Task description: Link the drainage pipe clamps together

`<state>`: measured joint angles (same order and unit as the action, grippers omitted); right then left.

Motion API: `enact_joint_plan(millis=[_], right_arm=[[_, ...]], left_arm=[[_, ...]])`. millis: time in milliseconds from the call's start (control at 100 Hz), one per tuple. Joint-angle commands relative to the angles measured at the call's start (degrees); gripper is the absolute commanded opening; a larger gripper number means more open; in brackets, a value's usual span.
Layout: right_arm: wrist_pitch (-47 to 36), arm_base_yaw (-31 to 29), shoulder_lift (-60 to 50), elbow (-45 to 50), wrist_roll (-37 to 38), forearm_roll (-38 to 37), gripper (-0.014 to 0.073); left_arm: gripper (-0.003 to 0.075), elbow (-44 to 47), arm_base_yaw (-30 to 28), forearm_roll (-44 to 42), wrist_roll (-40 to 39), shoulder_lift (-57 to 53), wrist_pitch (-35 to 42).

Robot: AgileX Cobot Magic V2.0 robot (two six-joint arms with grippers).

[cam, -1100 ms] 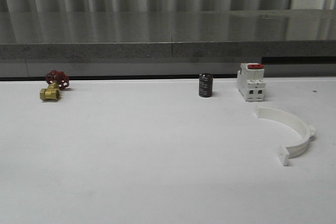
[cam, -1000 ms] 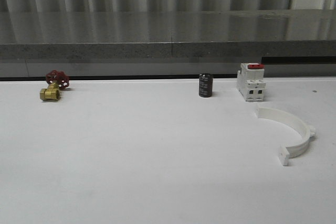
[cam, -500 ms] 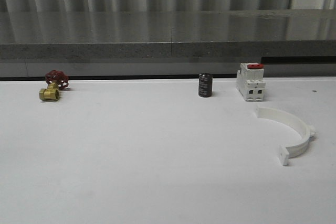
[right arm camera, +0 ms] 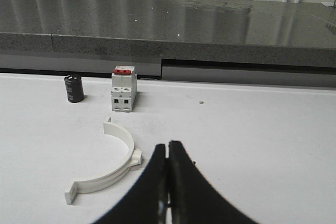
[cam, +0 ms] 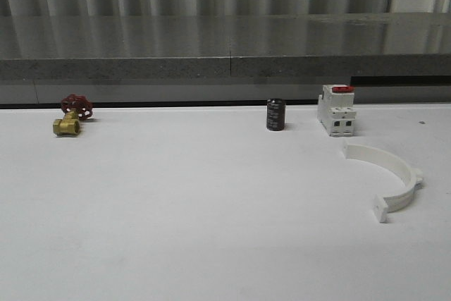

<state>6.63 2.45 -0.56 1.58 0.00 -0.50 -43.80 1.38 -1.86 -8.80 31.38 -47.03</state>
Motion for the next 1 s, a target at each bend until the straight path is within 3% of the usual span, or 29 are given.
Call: enact_joint_plan(millis=[0,250,340,460,610,680,990], right_arm=[[-4.74,-0.03,-0.83,-1.00,-0.66,0.15,-0.0067],[-4.74,-0.03,-0.83,-1.00,-0.66,0.15,-0.0067],[-4.74,-0.03,-0.83,-1.00,-0.66,0.15,-0.0067],[-4.74,-0.03,-0.83,-1.00,-0.66,0.15,-0.0067],[-4.74,-0.03,-0.83,-1.00,-0.66,0.15,-0.0067],[-4.74,-0.03,-0.83,-1.00,-0.66,0.15,-0.0067],[-4.74,-0.03,-0.83,-1.00,-0.66,0.15,-0.0067]], left_arm=[[-0.0021,-2.72,0.35,0.32,-0.43,3.28,1.59],[-0.0020,-2.72,0.35,0.09,-0.43,8.15,1.46],[0.0013,-2.72,0.35,0.09,-0.43,9.71,1.46],[0.0183,-2.72,0.35,0.09,-0.43,11.14,1.46],[0.0508,-2.72,0.35,0.09,-0.43,12.35,1.46],[0.0584,-2.72,0.35,0.09,-0.43,12.46,1.32],[0.0585,-5.66,0.35,-1.25,-0.43,17.99,1.15]])
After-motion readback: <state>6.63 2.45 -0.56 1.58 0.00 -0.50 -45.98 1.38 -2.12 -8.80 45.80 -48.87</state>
